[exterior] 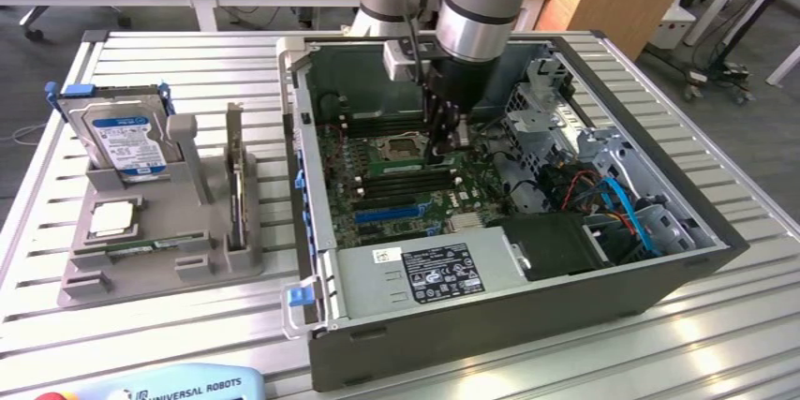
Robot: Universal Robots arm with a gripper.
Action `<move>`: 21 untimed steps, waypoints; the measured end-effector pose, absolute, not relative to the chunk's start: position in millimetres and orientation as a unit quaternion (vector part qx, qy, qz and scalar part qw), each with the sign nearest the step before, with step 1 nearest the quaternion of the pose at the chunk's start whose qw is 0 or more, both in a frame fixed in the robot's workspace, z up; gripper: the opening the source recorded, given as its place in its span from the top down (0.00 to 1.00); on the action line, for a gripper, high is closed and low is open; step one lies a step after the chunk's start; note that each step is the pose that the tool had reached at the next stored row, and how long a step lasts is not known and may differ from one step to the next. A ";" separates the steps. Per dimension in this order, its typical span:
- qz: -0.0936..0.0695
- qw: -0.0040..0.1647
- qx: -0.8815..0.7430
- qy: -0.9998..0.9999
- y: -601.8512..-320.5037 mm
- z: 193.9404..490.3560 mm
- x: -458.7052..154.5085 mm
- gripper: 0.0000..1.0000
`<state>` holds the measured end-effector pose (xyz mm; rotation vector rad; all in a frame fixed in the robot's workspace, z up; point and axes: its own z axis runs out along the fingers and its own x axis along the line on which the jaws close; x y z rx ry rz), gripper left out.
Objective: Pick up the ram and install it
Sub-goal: 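Insert the ram into the slot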
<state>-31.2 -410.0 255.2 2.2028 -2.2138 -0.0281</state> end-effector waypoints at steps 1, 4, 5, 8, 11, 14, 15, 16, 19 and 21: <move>-0.009 0.009 0.705 -0.709 -410.0 255.2 -30.8 0.88; -0.009 0.009 0.705 -0.709 -409.9 255.2 -30.7 0.88; -0.009 0.009 0.705 -0.709 -409.9 255.1 -30.7 0.88; -0.009 0.009 0.705 -0.709 -410.4 254.8 -30.7 0.88; -0.009 0.009 0.705 -0.709 -410.5 253.7 -30.7 0.88; -0.008 0.008 0.705 -0.709 -410.5 252.4 -30.7 0.88; -0.008 0.008 0.705 -0.709 -410.5 251.8 -30.7 0.88; -0.008 0.008 0.705 -0.709 -410.5 251.3 -30.7 0.88; -0.008 0.008 0.705 -0.709 -410.5 250.3 -30.7 0.88; -0.008 0.008 0.705 -0.709 -410.5 249.2 -30.7 0.88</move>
